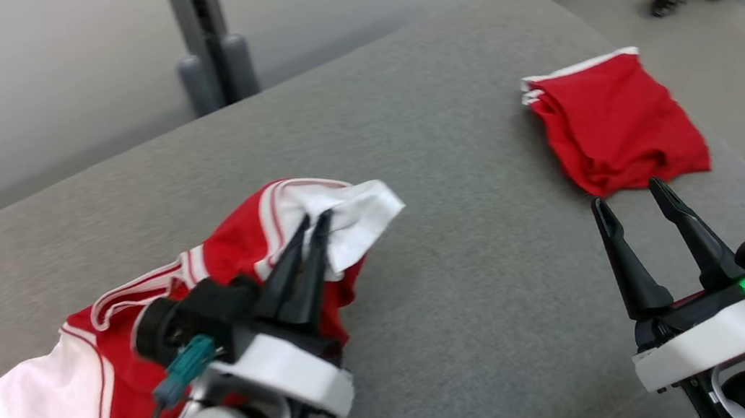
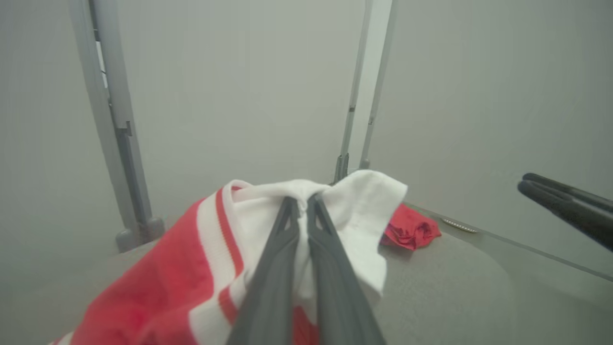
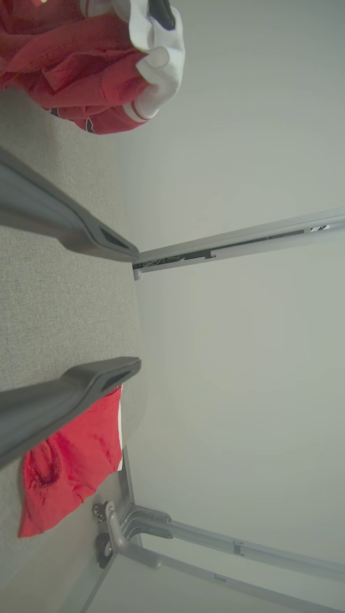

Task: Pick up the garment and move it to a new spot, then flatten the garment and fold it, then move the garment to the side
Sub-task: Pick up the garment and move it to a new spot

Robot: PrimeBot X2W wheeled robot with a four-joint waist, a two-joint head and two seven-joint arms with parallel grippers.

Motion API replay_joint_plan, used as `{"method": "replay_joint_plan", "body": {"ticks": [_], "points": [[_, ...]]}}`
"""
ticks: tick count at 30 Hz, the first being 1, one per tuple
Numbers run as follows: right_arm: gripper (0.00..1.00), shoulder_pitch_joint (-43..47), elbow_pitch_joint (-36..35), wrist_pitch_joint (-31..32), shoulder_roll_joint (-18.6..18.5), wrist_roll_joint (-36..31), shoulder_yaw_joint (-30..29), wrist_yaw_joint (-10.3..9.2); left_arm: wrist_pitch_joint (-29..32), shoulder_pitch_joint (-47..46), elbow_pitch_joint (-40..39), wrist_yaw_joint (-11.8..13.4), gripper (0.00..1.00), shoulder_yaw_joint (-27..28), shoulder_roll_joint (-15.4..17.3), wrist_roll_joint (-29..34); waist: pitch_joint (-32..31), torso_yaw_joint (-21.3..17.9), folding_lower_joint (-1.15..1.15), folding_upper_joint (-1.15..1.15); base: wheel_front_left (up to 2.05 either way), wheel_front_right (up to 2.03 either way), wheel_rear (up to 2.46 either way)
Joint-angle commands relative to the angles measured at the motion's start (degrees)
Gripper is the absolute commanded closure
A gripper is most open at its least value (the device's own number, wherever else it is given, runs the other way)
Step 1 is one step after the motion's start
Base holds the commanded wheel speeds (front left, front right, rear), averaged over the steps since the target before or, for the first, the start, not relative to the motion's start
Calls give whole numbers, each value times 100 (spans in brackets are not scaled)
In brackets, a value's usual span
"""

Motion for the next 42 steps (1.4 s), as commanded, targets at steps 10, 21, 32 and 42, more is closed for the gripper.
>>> {"method": "replay_joint_plan", "body": {"ticks": [10,21,32,42], "points": [[0,-148,307,-432,-16,323,31,1,58,-857,1505,-524,100,-739,-431,186,869,-822,0,0,0,0,0],[0,-271,522,-592,-20,274,-69,1,-656,-905,2101,-793,0,-1039,-489,263,833,-388,0,0,0,0,0],[0,-258,330,-355,-20,-16,-303,1,-1214,-623,1475,-221,0,-190,-15,119,524,595,0,0,0,0,0],[0,-108,315,-119,-21,-216,-257,1,-1321,31,1062,238,0,926,595,-202,165,1162,0,0,0,0,0]]}}
